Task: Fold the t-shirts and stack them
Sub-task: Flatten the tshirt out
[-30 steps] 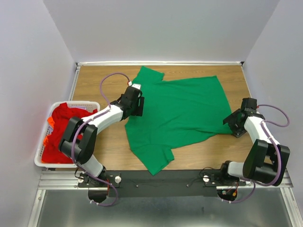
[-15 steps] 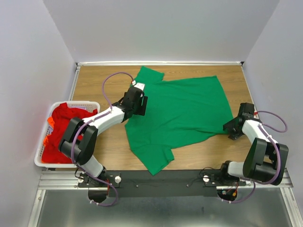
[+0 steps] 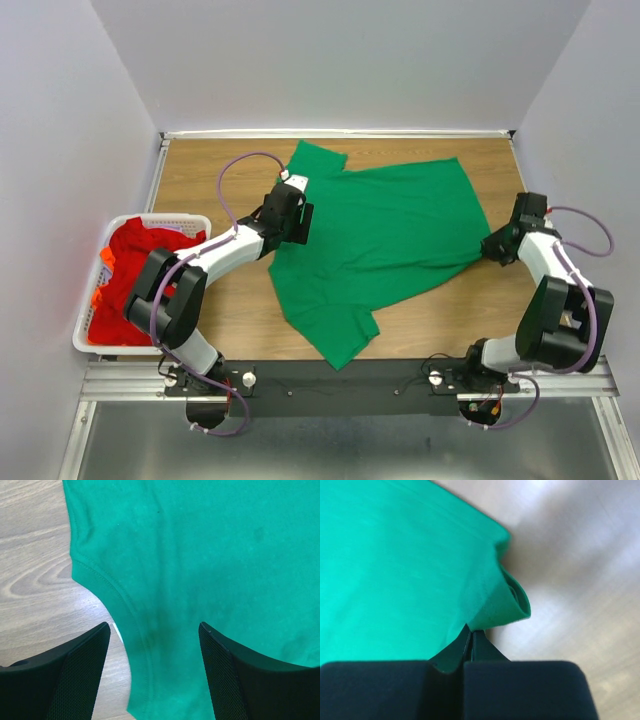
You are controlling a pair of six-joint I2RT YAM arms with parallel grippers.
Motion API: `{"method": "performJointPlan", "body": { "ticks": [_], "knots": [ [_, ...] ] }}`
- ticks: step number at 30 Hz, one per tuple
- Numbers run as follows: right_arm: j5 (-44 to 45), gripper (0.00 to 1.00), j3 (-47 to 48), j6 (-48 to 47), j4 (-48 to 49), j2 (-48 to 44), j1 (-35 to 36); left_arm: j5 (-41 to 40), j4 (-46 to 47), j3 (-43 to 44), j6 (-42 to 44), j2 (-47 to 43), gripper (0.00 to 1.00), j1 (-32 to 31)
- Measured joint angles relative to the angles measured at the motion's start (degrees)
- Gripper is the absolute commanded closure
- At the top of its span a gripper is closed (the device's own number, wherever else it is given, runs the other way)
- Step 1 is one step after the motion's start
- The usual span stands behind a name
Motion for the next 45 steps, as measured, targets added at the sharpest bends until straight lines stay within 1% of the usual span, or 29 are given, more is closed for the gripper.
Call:
{"method": "performJointPlan", "body": {
  "ticks": [5, 9, 11, 14, 15, 18, 19, 22, 26, 29, 34, 37, 45],
  "knots": [
    [-1.4, 0.98, 9.2, 0.0, 0.2, 6.6, 1.0, 0.0, 0.0, 0.0, 0.4, 0.0, 0.2, -0.1],
    [-2.3, 0.94, 16.5, -0.3, 0.0, 12.4, 3.4, 0.0, -0.2, 0.1, 0.8, 0.1, 0.2, -0.3],
    [-2.3, 0.9, 20.0, -0.6, 0.0, 15.8, 5.4, 0.0, -0.6, 0.6, 0.9, 0.6, 0.2, -0.3],
    [-2.1, 0.79, 24.5, -1.2, -0.5, 20.6, 7.8, -0.1, -1.0, 1.4, 1.1, 1.9, 0.2, -0.6],
    [-2.1, 0.7, 26.5, -1.7, -0.5, 22.8, 8.7, -0.1, -1.2, 1.4, 1.1, 2.2, 0.2, -0.7],
    [-1.9, 0.64, 31.4, -3.1, -1.0, 27.9, 10.5, -0.1, -1.8, 1.4, 1.1, 2.7, 0.2, -1.3],
    [-1.9, 0.58, 33.3, -3.9, -1.2, 29.7, 11.0, -0.1, -1.8, 1.4, 1.1, 2.8, 0.2, -1.4],
    [-1.4, 0.5, 34.8, -5.4, -1.5, 30.6, 11.6, -0.1, -1.8, 1.4, 1.1, 2.8, 0.2, -1.7],
    [0.7, 0.51, 33.9, -7.8, -1.8, 27.9, 11.0, -0.1, -1.8, 1.4, 1.1, 2.8, 0.2, -1.8],
    [0.8, 0.54, 31.3, -9.0, -1.9, 23.9, 8.5, -0.1, -1.8, 1.4, 1.1, 2.8, 0.2, -1.8],
    [-1.2, 0.66, 26.4, -10.1, 0.0, 20.3, 2.5, 0.0, -1.8, 1.4, 1.1, 2.8, 0.2, -1.8],
    [-3.0, 0.68, 24.6, -10.5, 1.0, 20.5, 0.7, 0.0, -1.7, 1.4, 1.1, 2.8, 0.2, -1.8],
    [-6.9, 0.68, 24.4, -10.7, 5.1, 25.1, 0.9, 0.0, -1.7, 1.4, 1.1, 2.8, 0.2, -2.3]
  ]
}}
